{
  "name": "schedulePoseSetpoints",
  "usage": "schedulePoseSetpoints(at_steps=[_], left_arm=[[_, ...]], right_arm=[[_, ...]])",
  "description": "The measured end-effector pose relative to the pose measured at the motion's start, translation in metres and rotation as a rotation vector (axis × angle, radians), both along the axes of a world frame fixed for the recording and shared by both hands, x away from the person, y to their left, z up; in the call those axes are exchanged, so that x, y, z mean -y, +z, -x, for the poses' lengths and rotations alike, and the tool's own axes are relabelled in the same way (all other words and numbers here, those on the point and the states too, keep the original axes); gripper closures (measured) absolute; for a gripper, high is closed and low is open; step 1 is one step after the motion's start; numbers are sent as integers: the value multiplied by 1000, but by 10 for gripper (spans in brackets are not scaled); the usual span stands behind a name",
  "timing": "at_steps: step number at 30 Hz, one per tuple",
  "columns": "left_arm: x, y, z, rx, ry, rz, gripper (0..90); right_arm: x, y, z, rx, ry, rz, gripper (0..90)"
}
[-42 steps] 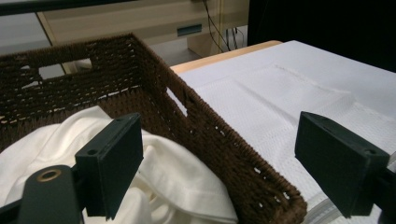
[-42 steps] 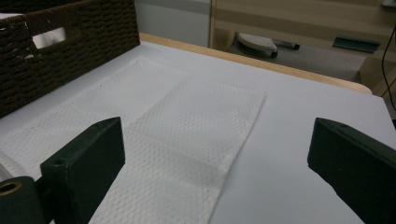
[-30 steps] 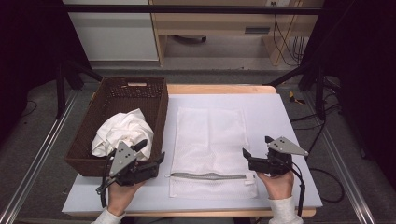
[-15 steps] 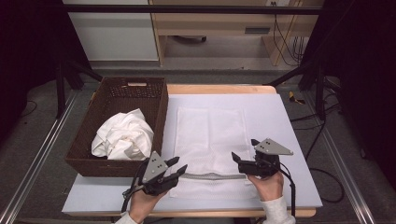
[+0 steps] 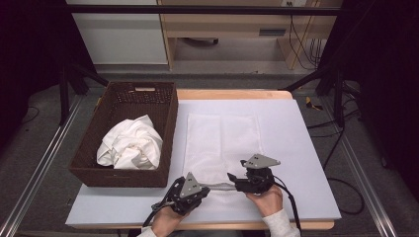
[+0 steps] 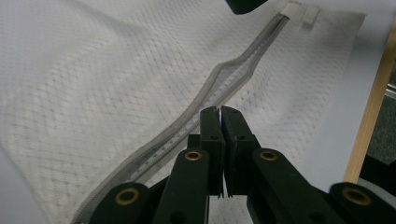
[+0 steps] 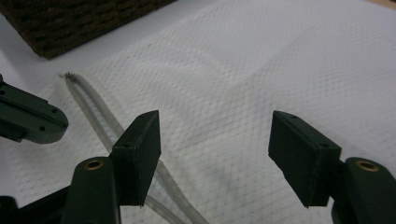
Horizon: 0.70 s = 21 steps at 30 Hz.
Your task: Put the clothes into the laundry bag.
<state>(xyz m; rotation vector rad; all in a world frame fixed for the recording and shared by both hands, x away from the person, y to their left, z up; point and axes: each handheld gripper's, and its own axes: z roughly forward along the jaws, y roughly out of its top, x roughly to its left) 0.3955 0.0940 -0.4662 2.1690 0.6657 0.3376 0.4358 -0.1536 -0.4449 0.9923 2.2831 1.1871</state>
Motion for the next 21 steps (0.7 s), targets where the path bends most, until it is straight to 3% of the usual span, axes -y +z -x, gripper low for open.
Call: schedulePoseSetpoints(at_steps=[4,7,9,15,21], left_arm=[[4,-8,0,-5,-41,-12,893],[7,-11,3,16,-51,-23,894],[9,-12,2,-6,-79,-35,895],[10,-17,0,-33,-67,-49,894],[10,-17,0,-37,-50,-45,894]], right_arm=[[-8,-11,-2,-51,35,28,425],[-14,-20,-2,-92,63,59,477],[-16,-22,-2,-92,65,67,486],[-20,-27,-1,-103,81,105,561],[-22,-29,0,-123,97,106,595]])
